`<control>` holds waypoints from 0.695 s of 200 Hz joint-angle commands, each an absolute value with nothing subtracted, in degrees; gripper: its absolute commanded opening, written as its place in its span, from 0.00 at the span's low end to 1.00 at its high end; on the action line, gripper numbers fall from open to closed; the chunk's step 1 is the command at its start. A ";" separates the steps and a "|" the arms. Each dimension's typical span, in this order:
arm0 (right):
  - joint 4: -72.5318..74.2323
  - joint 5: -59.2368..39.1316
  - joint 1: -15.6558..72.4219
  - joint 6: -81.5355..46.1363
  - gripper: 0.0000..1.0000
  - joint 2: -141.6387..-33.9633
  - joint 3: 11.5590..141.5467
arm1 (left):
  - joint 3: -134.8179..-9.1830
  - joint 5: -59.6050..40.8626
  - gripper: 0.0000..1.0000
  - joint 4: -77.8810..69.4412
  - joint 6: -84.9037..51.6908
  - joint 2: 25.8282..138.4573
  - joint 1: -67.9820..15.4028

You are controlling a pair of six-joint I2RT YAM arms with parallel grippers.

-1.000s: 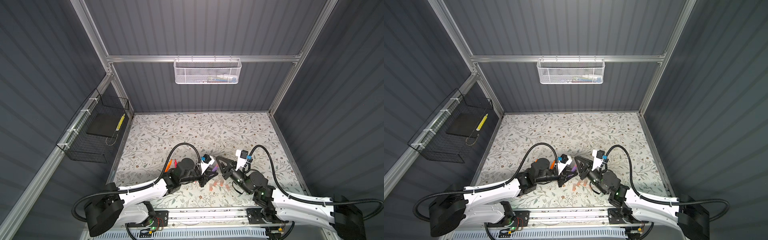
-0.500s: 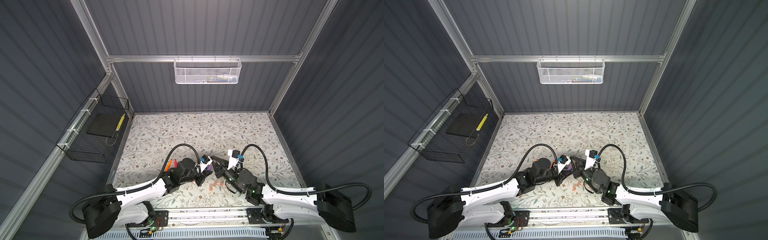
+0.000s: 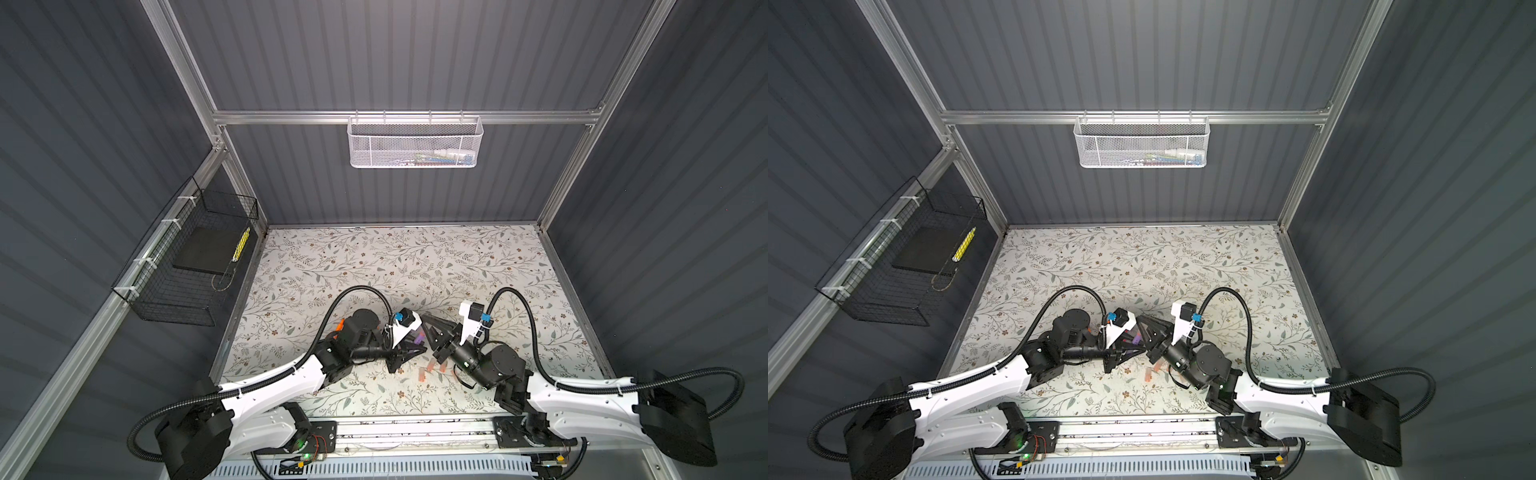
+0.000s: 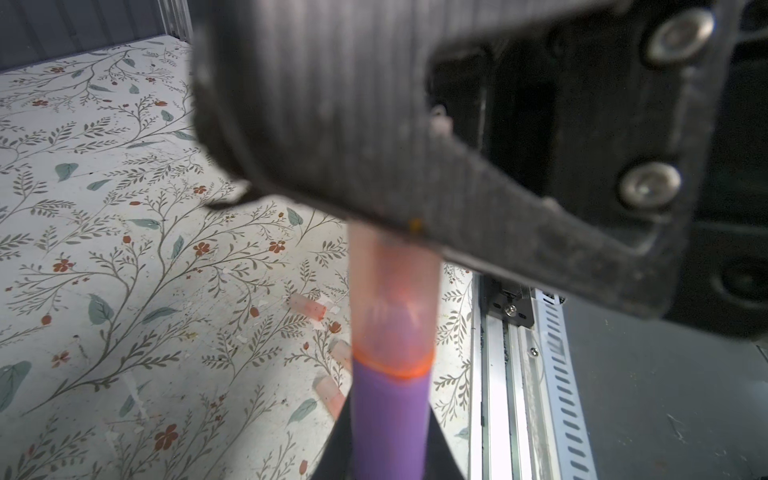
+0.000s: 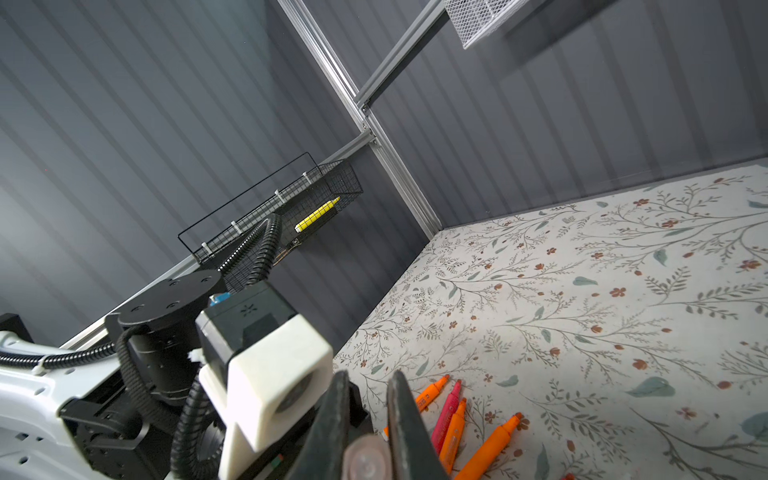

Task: Insert the pens into the pen caps
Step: 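Press the pink cap further down over the purple marker with the right gripper, then open and withdraw the right gripper while the left gripper moves the capped marker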

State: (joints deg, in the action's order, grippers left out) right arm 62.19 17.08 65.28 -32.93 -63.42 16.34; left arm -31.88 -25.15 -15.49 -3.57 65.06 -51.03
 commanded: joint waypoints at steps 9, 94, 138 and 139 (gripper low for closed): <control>51.85 7.04 70.62 -39.72 0.00 -71.48 16.35 | -35.60 -7.30 0.00 -30.75 -6.31 62.62 -48.54; 55.04 11.12 72.95 -44.23 0.00 -80.86 19.06 | -38.47 0.22 0.00 -28.58 -9.89 62.32 -47.54; 48.71 12.90 71.13 -42.87 0.00 -77.23 19.83 | -38.47 -9.55 0.00 -24.95 -9.61 60.31 -46.80; 48.44 12.91 71.03 -42.88 0.00 -77.07 19.89 | -38.48 -9.70 0.00 -24.82 -9.64 60.35 -46.82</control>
